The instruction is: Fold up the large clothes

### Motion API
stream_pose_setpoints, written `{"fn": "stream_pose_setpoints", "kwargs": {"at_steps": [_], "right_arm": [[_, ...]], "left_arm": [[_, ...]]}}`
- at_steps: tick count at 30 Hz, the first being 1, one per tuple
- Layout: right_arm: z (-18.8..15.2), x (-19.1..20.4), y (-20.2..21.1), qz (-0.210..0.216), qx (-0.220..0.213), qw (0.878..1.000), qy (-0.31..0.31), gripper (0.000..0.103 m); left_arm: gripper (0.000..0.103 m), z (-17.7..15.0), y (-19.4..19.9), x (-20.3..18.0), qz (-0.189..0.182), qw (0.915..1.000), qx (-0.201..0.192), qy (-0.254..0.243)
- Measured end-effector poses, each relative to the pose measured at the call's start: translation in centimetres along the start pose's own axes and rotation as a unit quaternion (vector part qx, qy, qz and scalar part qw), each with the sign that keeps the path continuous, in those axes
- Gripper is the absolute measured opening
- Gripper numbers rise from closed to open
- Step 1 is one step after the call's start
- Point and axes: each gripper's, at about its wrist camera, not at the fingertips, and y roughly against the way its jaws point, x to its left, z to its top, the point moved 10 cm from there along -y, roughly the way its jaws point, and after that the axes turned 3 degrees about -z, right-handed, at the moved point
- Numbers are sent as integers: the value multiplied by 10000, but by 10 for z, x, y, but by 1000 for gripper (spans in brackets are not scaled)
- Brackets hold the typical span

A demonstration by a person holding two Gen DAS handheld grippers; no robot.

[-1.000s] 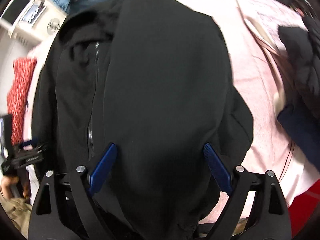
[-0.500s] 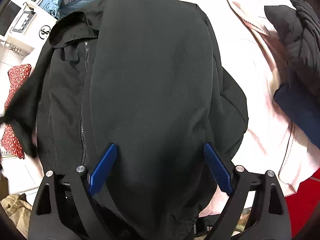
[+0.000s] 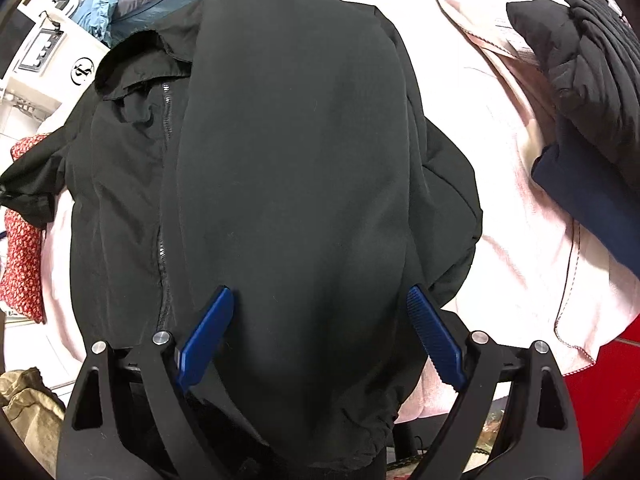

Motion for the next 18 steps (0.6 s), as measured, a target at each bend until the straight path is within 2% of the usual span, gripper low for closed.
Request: {"fn": "stream_pose_setpoints", "kwargs": {"at_steps": [1, 3, 6, 7, 8, 9, 10, 11, 12, 13, 14, 16, 18], "right_arm": [[-2, 4, 1, 43, 23, 9999, 88, 88], [-6, 12, 3, 67, 88, 9992, 374, 88], [-14, 36, 1, 40, 190, 9942, 1056, 88], [-17, 42, -1, -21, 239, 9918, 1253, 88], [-22, 46, -7, -310, 317, 9864, 1583, 87], [-24, 46, -12, -551, 348, 9825, 1743, 74], [-28, 42, -20, -934, 419, 9748, 1983, 46], [-30, 40, -24, -1100, 467, 9709, 2078, 34], [-32, 36, -27, -1148, 480, 9697, 2102, 16], [-30, 34, -27, -1102, 447, 9713, 2061, 9], [-24, 28, -22, -1025, 329, 9756, 1914, 7], [-9, 15, -9, -1020, 90, 9816, 1611, 5], [22, -3, 22, -996, -376, 9857, 1305, 5]], "left_arm": [[97, -13, -2, -7, -202, 9997, 119, 21], [97, -32, 2, -21, -451, 9989, 58, -97], [97, -54, 18, -36, -550, 9977, -163, -353], [97, -61, 22, -41, -599, 9972, -192, -405], [97, -69, 25, -45, -646, 9968, -207, -427], [97, -78, 27, -48, -697, 9965, -198, -410], [97, -85, 28, -51, -751, 9963, -164, -385], [97, -94, 28, -55, -825, 9959, -105, -355], [97, -104, 27, -58, -907, 9953, -39, -334], [97, -111, 27, -61, -946, 9950, 1, -322], [97, -123, 26, -64, -979, 9947, 55, -320], [97, -144, 24, -69, -971, 9943, 157, -407], [97, -169, 18, -74, -853, 9940, 287, -628]]}}
